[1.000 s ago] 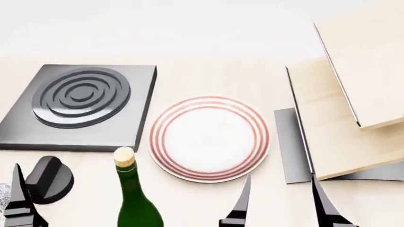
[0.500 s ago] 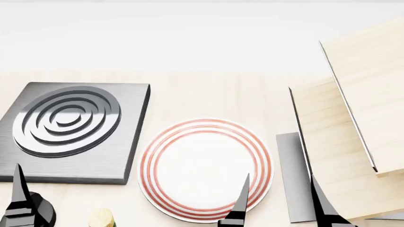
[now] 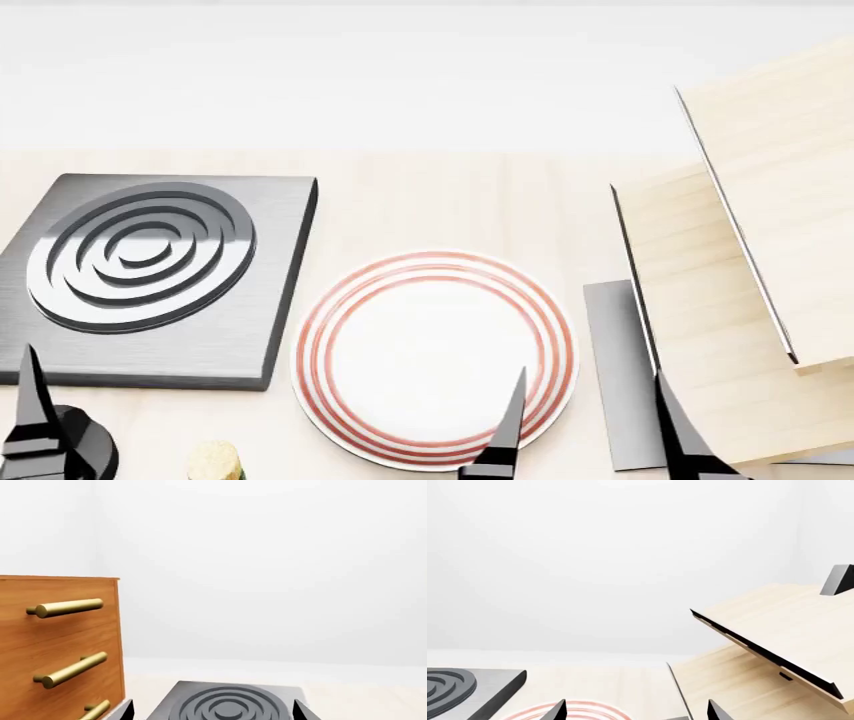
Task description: Pick up the akita bowl and put it on the plate.
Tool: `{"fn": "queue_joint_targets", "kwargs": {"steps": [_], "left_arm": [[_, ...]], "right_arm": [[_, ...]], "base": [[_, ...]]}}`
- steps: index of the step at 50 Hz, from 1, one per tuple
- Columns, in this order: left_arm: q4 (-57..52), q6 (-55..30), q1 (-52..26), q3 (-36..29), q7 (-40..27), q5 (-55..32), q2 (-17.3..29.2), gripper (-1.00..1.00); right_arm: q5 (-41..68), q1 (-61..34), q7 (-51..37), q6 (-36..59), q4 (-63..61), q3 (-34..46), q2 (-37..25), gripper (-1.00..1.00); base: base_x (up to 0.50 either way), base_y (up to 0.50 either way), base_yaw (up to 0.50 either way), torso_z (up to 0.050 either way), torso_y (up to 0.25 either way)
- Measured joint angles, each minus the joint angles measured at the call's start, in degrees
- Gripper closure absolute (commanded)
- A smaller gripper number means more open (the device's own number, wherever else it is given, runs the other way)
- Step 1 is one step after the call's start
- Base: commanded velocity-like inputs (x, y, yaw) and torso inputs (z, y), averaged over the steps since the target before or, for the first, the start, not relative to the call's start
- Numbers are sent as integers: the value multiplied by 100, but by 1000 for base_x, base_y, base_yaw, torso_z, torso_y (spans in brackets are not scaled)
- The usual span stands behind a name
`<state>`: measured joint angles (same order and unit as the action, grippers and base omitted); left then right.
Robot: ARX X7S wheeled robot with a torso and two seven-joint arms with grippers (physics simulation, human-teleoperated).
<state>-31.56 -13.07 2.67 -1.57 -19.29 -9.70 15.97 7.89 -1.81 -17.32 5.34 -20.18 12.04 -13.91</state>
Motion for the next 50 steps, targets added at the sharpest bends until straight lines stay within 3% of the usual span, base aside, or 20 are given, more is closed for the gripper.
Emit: {"fn": "queue_joint_targets", "kwargs": {"steps": [16,50], "left_arm": [[-549,-558,110,259,-213,119,298,-100],[-1402,-1654,754,1444,-529,433,1081,-100]], "right_arm": [[-32,-76,-39,-43,144,117,16,-100],[-117,-273,-113,-24,491,377,24,-100]], "base": [[0,0,0,0,0],[0,0,0,0,0]]}}
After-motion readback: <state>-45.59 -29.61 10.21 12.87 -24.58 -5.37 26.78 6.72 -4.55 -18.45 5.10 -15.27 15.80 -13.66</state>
